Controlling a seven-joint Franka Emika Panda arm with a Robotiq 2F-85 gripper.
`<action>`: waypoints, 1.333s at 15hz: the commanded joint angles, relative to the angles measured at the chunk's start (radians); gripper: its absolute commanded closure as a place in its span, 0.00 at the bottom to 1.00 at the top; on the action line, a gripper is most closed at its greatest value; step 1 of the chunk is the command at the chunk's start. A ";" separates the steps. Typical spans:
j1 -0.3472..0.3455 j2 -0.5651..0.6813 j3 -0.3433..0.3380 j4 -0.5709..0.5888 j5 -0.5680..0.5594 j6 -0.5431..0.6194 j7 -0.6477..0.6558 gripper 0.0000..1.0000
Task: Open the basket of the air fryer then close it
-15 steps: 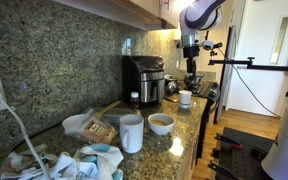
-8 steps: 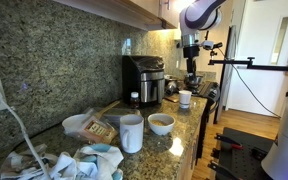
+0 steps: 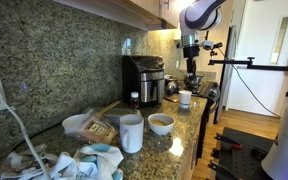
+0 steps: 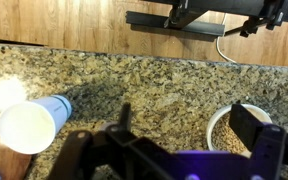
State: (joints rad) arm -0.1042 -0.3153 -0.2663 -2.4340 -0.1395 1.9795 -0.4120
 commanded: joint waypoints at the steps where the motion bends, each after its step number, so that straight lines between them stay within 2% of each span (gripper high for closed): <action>1: -0.014 0.001 0.014 0.001 0.005 -0.001 -0.004 0.00; 18: -0.014 0.001 0.015 0.001 0.010 -0.004 0.003 0.00; 20: -0.013 -0.007 0.008 -0.011 0.032 0.025 0.003 0.00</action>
State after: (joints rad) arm -0.1045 -0.3152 -0.2662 -2.4340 -0.1364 1.9795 -0.4104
